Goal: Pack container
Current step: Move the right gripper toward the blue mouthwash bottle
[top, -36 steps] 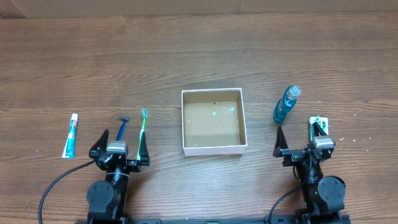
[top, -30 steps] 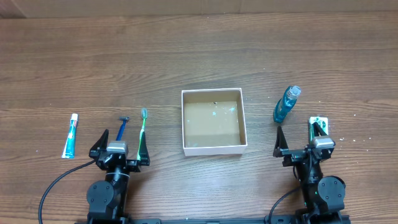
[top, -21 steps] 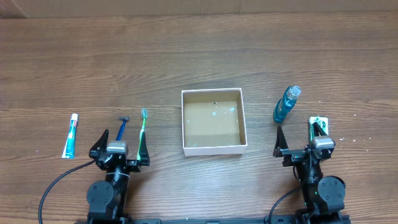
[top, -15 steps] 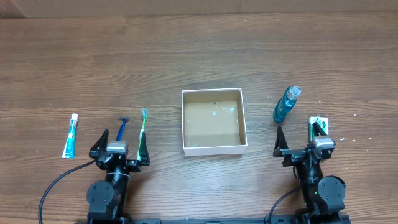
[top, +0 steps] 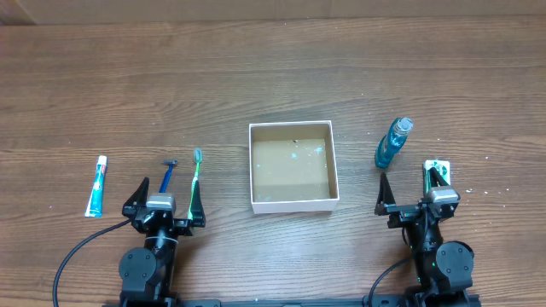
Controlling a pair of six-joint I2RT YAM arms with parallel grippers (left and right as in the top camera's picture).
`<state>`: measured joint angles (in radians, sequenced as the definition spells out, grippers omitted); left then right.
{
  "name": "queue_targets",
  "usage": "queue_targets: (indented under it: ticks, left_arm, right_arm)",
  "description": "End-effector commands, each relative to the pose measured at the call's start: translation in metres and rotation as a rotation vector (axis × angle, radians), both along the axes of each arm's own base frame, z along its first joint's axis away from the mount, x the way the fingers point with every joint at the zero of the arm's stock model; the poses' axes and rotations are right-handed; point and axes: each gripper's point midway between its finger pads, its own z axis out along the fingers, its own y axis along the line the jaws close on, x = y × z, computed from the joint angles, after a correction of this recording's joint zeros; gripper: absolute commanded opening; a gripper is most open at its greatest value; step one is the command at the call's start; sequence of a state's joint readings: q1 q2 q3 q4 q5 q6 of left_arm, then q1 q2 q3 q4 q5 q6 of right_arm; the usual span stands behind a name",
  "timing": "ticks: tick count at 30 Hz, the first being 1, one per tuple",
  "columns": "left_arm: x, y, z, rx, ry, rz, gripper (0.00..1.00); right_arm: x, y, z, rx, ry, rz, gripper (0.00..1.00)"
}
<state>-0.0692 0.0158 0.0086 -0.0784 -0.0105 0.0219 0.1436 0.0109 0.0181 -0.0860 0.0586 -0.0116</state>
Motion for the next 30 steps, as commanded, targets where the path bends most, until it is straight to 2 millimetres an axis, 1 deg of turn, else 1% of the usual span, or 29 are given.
queue_targets:
  ticks: [1,8,10,12,14,15,18,20,23,26,28,30]
  left_arm:
    - [0.0,0.0,0.001,-0.016,-0.008,0.0,1.0]
    - [0.0,0.0,0.001,-0.016,-0.008,0.0,1.0]
    - [0.0,0.001,0.001,-0.017,-0.008,0.0,1.0]
    - [-0.001,-0.004,0.002,-0.062,-0.007,-0.021,1.0]
    - [-0.001,-0.005,0.002,-0.158,0.0,-0.023,1.0]
    - [-0.001,-0.008,0.003,-0.179,0.004,-0.037,1.0]
    - [-0.008,-0.013,0.011,-0.19,0.045,-0.061,1.0]
    - [-0.012,-0.012,0.021,-0.189,0.068,-0.058,1.0]
    - [-0.018,-0.01,0.049,-0.186,0.097,-0.048,1.0]
    - [-0.015,-0.01,0.075,-0.183,0.151,-0.039,1.0]
    - [-0.011,-0.01,0.083,-0.181,0.198,-0.035,1.0]
    - [-0.006,-0.011,0.094,-0.179,0.269,-0.028,1.0]
  right_arm:
    - [0.0,-0.001,-0.002,-0.003,-0.005,-0.004,1.0]
    - [0.0,-0.001,-0.001,0.008,-0.006,-0.004,1.0]
    - [0.0,-0.001,-0.001,0.122,0.007,-0.006,1.0]
    - [0.0,0.001,-0.002,0.193,0.018,0.004,1.0]
    - [0.0,0.002,-0.002,0.203,0.024,0.011,1.0]
    - [0.0,0.002,-0.002,0.201,0.028,0.009,1.0]
    - [0.001,0.001,0.009,0.199,0.04,0.002,1.0]
    - [0.003,0.002,0.017,0.198,0.053,0.001,1.0]
    - [0.012,0.002,0.037,0.19,0.103,-0.01,1.0]
    - [0.031,0.004,0.061,0.178,0.184,-0.02,1.0]
    - [0.045,0.006,0.069,0.168,0.257,-0.027,1.0]
    - [0.062,0.009,0.073,0.15,0.374,-0.039,1.0]
